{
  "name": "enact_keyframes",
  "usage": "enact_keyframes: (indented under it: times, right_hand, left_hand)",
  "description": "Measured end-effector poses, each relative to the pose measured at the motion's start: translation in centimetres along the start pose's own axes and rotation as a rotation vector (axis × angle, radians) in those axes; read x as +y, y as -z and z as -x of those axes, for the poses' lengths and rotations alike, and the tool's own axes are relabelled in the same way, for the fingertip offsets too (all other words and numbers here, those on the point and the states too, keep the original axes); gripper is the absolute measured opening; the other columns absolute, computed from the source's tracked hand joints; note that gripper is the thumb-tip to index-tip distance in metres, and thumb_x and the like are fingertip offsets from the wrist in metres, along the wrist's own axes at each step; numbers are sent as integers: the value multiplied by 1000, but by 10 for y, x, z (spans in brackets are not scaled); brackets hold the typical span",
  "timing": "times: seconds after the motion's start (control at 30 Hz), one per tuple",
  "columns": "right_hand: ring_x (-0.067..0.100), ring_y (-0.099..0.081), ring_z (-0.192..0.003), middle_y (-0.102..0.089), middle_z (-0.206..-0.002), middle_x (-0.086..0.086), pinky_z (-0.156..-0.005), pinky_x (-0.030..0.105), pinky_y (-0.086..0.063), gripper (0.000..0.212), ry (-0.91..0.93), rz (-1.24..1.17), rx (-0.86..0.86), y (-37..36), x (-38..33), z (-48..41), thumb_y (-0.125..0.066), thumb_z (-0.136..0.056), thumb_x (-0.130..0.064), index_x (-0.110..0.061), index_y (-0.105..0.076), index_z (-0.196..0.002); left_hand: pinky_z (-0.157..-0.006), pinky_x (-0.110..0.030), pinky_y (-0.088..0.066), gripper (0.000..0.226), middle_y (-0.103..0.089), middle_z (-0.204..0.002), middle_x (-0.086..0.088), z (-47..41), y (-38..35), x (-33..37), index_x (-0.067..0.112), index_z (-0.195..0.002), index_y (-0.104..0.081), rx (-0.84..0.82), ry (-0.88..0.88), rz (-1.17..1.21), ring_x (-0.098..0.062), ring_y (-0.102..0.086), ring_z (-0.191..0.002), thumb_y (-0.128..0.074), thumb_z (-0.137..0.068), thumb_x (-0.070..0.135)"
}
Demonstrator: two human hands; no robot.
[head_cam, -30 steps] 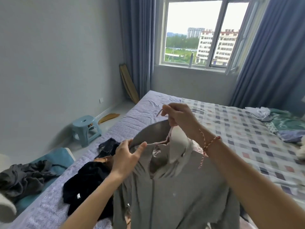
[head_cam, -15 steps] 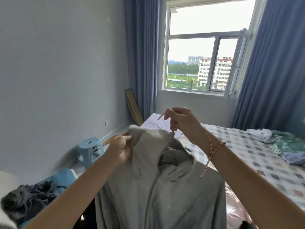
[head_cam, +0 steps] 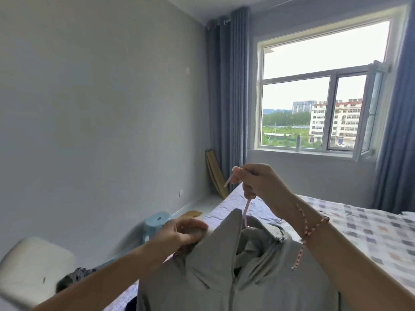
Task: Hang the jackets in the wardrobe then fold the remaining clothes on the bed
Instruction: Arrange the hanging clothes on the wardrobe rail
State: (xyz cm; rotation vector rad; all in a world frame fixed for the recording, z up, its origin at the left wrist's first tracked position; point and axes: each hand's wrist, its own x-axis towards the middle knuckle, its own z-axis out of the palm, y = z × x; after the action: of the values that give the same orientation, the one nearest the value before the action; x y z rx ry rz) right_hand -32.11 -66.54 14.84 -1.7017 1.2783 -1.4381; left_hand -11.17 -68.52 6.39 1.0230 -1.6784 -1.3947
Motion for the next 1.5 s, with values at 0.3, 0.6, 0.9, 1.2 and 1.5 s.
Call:
enact_keyframes:
  times: [0.3,0.6,0.9,1.2,1.5]
  right_hand:
    - [6,-38,-39,-43,-45,-2,-45,19,-36,31,-42,-52,45,11,6,8,-52,-95,-20,-2,-64,-73]
    - [5,-35,-36,-42,-46,-2,-43,17,-34,30,-99,-200,-91,-41,6,15,-48,-97,-18,4,-59,-81]
    - [3,-54,-73,-57,-81,-8,-65,13,-43,25,-51,251,0,-65,22,24,-66,-81,-40,-19,-60,-94]
    - [14,-52,-79,-61,-87,3,-57,18,-37,17,-311,707,-97,-81,45,34,-62,-84,-18,-4,-68,-92]
    - [9,-45,-33,-52,-44,1,-34,18,-34,27,-600,-269,401,-72,55,32,-57,-80,5,-8,-54,-56]
  left_hand:
    - [-89,-31,-43,69,-56,-107,3,5,32,-27,29,-101,-57,65,38,-1294,-12,-53,-101,-12,-81,78]
    - [-60,-22,-34,37,-49,-68,2,-19,-28,-24,5,-74,-52,-213,-467,-748,-5,-39,-59,-55,-92,37]
    - [-54,-27,-45,33,-50,-51,9,-24,-1,-13,16,-66,-58,-153,-345,-522,-4,-47,-45,-48,-96,25]
    - [-51,-22,-48,31,-51,-44,10,-19,33,-19,19,-64,-56,-9,-419,-534,-4,-51,-40,-50,-95,23]
    - [-53,-10,-37,33,-54,-45,19,-17,64,-32,26,-61,-55,101,-493,-556,-2,-54,-50,-52,-94,20]
